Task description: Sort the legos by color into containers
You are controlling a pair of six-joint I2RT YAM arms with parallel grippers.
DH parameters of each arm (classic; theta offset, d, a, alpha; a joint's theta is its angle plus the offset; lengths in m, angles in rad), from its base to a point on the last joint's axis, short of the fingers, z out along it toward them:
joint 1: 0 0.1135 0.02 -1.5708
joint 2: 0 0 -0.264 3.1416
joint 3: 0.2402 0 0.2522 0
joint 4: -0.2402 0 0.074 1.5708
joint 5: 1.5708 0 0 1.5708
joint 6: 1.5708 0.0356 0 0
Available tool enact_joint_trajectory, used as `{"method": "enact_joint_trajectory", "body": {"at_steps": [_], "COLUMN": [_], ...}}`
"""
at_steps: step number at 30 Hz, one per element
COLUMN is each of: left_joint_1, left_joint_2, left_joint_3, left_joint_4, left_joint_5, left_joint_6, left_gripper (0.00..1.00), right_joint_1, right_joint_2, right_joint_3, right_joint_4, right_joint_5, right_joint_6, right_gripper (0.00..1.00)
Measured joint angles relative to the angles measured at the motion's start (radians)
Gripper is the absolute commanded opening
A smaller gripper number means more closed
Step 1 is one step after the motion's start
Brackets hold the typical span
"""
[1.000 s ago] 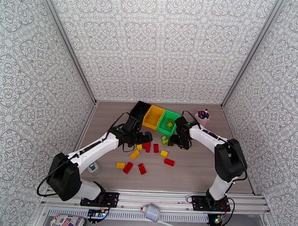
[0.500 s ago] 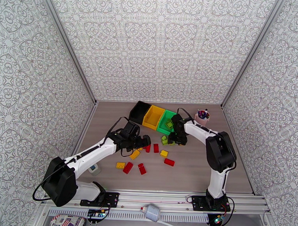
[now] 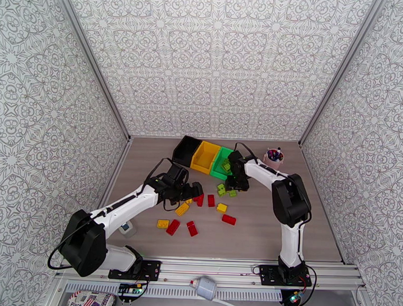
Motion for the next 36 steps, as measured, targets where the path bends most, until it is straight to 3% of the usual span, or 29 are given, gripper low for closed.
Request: {"method": "enact_joint_trajectory", "body": {"at_steps": [9,21,36], "left_joint_1": [0.007,0.008,0.008], "left_joint_2": [0.000,-0.001,-0.070], "left_joint_3": [0.002,0.013,0.013], "left_joint_4": [0.000,-0.002,-0.038], "left_joint_5": [0.008,0.011,0.011], "left_joint_6": [0.001,0.008,0.016], "left_gripper": [0.99,0.99,0.99], "right_joint_1": [0.001,0.003,0.042], "right_joint_2": [0.008,-0.171,-0.112], "right_joint_3": [0.011,-0.196,-0.240], "right_joint_4": [0.009,0.105,0.221], "right_joint_5": [0.002,0.001,0.017], "right_joint_6": [0.006,0.043,0.050], "right_gripper": [0.57,0.54,0.55]}}
